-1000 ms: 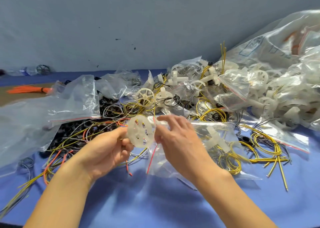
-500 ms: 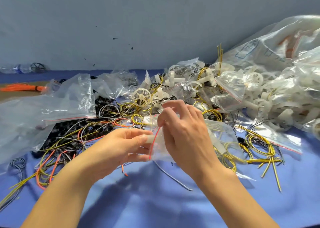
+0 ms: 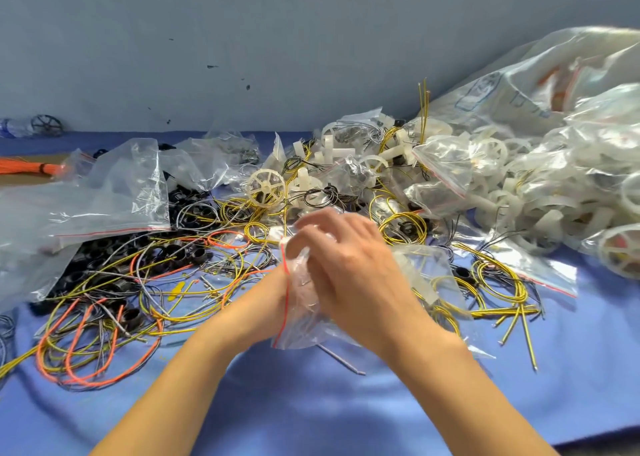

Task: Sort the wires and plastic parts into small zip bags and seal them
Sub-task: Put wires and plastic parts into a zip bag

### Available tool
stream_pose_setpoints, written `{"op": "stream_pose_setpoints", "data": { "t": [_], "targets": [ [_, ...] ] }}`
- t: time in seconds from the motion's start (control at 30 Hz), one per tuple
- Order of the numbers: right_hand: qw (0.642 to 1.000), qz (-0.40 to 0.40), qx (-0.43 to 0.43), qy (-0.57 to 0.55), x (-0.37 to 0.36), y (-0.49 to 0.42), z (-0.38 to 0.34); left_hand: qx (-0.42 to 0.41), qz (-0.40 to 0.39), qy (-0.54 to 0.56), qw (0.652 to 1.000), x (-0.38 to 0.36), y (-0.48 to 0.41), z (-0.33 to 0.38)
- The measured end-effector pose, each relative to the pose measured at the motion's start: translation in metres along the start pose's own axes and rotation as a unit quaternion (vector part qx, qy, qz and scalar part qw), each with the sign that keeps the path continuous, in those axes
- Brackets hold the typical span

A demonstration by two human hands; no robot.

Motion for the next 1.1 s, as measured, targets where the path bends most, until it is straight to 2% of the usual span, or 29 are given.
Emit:
{"op": "stream_pose_setpoints", "data": {
  "t": [0.07, 0.1, 0.17, 0.23, 0.33, 0.37, 0.4, 0.5, 0.6, 0.7, 0.83, 1.0, 1.1],
  "targets": [
    [0.998, 0.015, -0.067, -0.002, 0.010, 0.002, 0.029, -0.018, -0.079, 0.099, 0.992, -0.006, 0.006, 0.001],
    [0.994, 0.013, -0.109, -0.002, 0.014, 0.004, 0.047, -0.006, -0.089, 0.135, 0.987, -0.004, 0.008, -0.003],
    [0.981, 0.000, -0.193, -0.012, 0.021, 0.012, 0.082, 0.016, -0.082, 0.158, 0.984, -0.003, 0.003, -0.016],
    [0.970, -0.040, -0.241, -0.017, 0.022, 0.022, 0.107, 0.046, -0.070, 0.226, 0.971, -0.005, -0.003, -0.023],
    [0.958, -0.124, -0.257, -0.033, 0.017, 0.034, 0.120, 0.124, -0.029, 0.381, 0.916, -0.016, -0.009, -0.029],
    [0.955, -0.145, -0.257, -0.041, 0.014, 0.037, 0.120, 0.146, -0.015, 0.403, 0.903, -0.021, -0.008, -0.031],
    [0.953, -0.160, -0.255, -0.042, 0.011, 0.039, 0.120, 0.158, -0.008, 0.407, 0.900, -0.025, -0.007, -0.031],
    [0.956, -0.166, -0.239, -0.026, 0.008, 0.041, 0.119, 0.134, -0.015, 0.373, 0.918, -0.036, -0.004, -0.029],
    [0.969, -0.130, -0.208, 0.004, 0.010, 0.038, 0.115, 0.130, -0.004, 0.388, 0.913, -0.041, -0.004, -0.027],
    [0.973, -0.082, -0.211, 0.039, 0.017, 0.037, 0.117, 0.113, -0.008, 0.316, 0.942, -0.037, -0.006, -0.028],
    [0.973, -0.042, -0.222, 0.050, 0.023, 0.038, 0.117, 0.095, -0.031, 0.261, 0.960, -0.035, -0.009, -0.027],
    [0.974, -0.061, -0.206, 0.069, 0.013, 0.037, 0.111, 0.054, -0.047, 0.296, 0.952, -0.038, -0.007, -0.016],
    [0.973, -0.058, -0.214, 0.069, 0.012, 0.036, 0.113, 0.006, -0.016, 0.217, 0.976, -0.037, -0.012, -0.009]
  ]
}}
Point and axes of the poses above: each hand's wrist, its own y-axis away from the middle knuckle, its own x-axis out of the back of the hand, z = x × y, the point moved 6 cm from there along -y, towards the middle knuckle, and after that the axes turned 4 degrees about -x, right-handed, at the moved point
